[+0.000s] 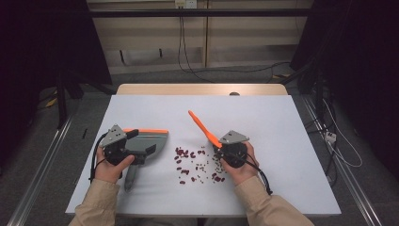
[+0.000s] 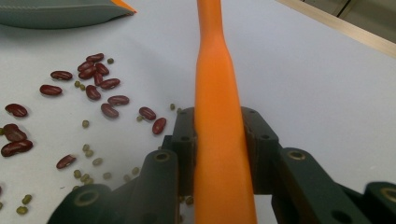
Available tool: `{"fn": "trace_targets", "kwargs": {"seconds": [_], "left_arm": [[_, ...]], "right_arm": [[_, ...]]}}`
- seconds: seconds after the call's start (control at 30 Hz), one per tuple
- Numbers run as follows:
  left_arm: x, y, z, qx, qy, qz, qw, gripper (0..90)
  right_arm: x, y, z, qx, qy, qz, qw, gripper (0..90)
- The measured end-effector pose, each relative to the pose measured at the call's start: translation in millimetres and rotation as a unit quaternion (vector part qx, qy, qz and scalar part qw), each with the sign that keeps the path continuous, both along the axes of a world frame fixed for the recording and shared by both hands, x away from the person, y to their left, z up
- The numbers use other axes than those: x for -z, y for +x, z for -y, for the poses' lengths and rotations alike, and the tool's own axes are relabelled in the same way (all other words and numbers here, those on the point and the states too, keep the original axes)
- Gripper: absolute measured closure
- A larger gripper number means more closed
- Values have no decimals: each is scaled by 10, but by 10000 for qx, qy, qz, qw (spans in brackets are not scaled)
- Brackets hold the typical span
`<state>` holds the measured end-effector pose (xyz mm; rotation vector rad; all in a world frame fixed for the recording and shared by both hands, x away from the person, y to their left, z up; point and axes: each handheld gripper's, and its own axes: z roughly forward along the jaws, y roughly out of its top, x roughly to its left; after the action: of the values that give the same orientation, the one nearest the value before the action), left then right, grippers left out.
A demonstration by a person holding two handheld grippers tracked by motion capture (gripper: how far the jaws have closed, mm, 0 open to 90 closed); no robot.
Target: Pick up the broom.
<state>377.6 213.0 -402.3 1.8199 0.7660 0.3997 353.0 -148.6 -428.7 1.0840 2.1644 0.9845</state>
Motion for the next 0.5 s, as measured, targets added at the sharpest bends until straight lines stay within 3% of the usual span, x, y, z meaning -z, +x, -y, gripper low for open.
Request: {"fn": "trace_targets", "kwargs": {"seconds": [0.5], "left_arm": [[24,-20,-34,21,51,-14,10000,62]], "right_arm": [[21,-83,-158,-128,-47,87,9999,701]]}}
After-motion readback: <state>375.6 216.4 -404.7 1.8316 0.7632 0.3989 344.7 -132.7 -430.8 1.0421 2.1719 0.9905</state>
